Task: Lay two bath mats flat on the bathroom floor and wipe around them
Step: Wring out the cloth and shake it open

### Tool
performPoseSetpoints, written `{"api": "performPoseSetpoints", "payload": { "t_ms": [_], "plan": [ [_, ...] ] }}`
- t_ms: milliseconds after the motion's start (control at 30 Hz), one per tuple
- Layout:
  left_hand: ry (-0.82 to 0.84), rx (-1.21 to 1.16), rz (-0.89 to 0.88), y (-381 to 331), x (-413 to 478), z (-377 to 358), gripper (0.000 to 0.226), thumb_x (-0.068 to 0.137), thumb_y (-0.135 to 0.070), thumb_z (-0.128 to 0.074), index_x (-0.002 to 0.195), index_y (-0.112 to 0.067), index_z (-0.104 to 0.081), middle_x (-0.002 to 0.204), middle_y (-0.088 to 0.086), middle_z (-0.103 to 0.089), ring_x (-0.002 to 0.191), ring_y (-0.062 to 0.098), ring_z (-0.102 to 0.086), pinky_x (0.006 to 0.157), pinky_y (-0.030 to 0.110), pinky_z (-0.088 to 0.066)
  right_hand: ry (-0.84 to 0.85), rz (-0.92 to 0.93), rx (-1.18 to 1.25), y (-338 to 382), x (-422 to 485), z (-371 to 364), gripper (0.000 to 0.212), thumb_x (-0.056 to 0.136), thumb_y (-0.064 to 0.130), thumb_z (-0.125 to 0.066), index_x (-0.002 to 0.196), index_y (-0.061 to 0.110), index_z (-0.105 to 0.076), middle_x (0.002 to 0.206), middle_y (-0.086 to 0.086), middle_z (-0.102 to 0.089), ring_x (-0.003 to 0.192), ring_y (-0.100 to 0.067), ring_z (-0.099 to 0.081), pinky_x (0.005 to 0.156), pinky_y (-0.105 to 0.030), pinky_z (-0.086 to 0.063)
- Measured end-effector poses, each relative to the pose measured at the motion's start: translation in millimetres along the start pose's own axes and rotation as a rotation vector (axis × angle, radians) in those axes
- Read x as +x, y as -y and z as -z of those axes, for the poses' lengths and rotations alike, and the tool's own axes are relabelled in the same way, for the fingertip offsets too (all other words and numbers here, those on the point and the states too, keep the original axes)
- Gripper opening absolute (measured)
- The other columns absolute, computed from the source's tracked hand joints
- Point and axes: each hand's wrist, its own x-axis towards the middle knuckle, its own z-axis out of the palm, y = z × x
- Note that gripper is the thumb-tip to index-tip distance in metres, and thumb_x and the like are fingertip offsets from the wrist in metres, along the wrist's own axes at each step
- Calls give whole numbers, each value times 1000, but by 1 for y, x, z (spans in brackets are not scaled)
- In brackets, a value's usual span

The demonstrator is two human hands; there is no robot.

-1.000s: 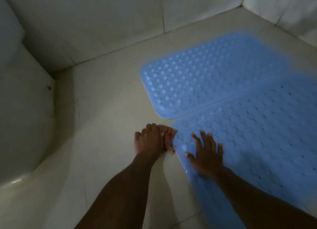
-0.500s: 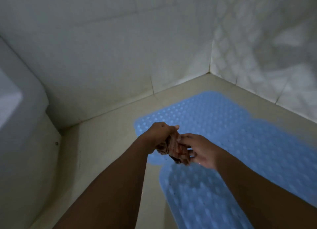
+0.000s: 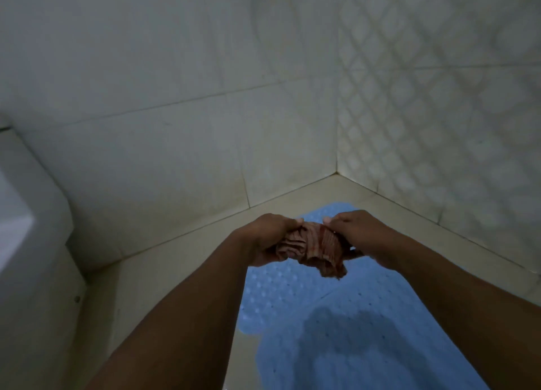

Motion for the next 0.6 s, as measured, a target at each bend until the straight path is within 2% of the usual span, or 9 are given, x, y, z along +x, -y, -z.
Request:
{"api": "performPoseSetpoints", "payload": {
  "t_ms": [133, 233, 300, 400, 467, 533, 600],
  "plan": [
    [-35, -75, -77, -21, -1, -8, 23, 102, -24, -59, 95, -4, -68, 82, 16, -67, 61, 21, -63, 53, 25, -48, 183, -33, 44, 16, -10, -1, 45, 87, 57, -67, 108, 17, -66, 90, -8, -71, 79, -23, -70, 69, -34, -55],
    [-8, -102, -134, -38, -4, -7, 17, 102, -13, -57, 93, 0, -64, 74, 17, -63, 57, 22, -61, 52, 26, -51, 223, 18, 41, 21, -11, -6, 48, 78, 50, -80, 116, 27, -61, 100, -7, -73, 87, -22, -71, 72, -34, -52],
    [-5, -103, -131, -47, -9, -3, 7, 99, -6, -58, 103, -2, -62, 82, 16, -65, 63, 22, -63, 54, 27, -53, 197, 50, 85, 21, -9, -9, 47, 76, 48, -82, 114, 27, -63, 100, -8, -73, 90, -22, -70, 73, -34, -50],
    [-33, -66, -109, -55, -16, 6, 24, 98, 2, -53, 117, -8, -62, 106, 16, -71, 77, 22, -66, 57, 28, -53, 144, 86, 198, 19, -6, -12, 32, 81, 46, -78, 97, 20, -69, 92, -7, -74, 84, -21, -67, 75, -34, -49],
    [-23, -29, -104, -59, -20, 10, 32, 98, 5, -47, 123, -10, -61, 120, 19, -70, 86, 27, -65, 63, 30, -50, 95, 101, 257, 16, -4, -14, 20, 85, 40, -76, 82, 21, -69, 83, -4, -70, 78, -19, -62, 70, -30, -46],
    [-8, -19, -101, -61, -22, 11, 35, 97, 6, -44, 123, -9, -62, 123, 22, -67, 92, 30, -62, 67, 32, -49, 57, 114, 265, 15, -3, -18, 18, 87, 34, -75, 78, 21, -66, 79, -2, -67, 73, -16, -59, 62, -25, -43],
    [9, -30, -106, -61, -22, 10, 36, 97, 7, -44, 124, -8, -62, 119, 22, -66, 87, 27, -63, 63, 30, -52, 25, 109, 288, 15, -2, -25, 19, 88, 34, -74, 88, 18, -63, 85, -3, -67, 73, -14, -60, 56, -22, -43]
  ]
}}
